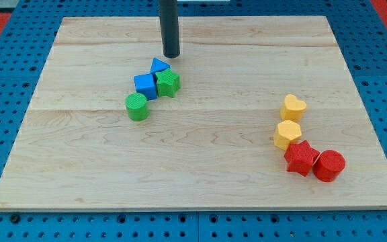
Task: Separate the yellow heart from the yellow hexagon
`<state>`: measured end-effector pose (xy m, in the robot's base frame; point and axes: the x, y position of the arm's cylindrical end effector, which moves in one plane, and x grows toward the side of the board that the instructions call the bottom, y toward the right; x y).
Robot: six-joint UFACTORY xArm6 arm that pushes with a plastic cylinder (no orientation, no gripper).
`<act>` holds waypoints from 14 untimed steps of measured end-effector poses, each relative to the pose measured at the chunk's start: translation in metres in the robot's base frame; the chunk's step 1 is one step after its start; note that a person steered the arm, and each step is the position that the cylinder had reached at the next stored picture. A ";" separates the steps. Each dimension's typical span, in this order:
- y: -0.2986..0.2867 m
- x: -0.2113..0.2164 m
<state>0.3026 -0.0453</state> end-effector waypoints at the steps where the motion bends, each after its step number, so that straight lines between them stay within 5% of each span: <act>1: 0.090 -0.001; 3: 0.219 0.028; 6: 0.215 0.041; 9: 0.190 0.115; 13: 0.306 0.176; 14: 0.257 0.198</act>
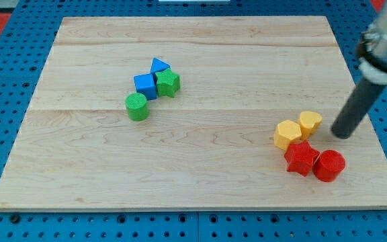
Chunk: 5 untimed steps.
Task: Separate the yellow heart from the yellow hexagon
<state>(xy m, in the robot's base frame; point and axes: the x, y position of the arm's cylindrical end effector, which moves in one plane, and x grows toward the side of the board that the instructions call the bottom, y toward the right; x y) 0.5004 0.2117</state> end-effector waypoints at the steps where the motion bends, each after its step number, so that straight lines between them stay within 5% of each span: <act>1: -0.032 -0.012; 3: -0.075 -0.037; 5: -0.049 -0.044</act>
<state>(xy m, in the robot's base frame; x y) 0.4569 0.1629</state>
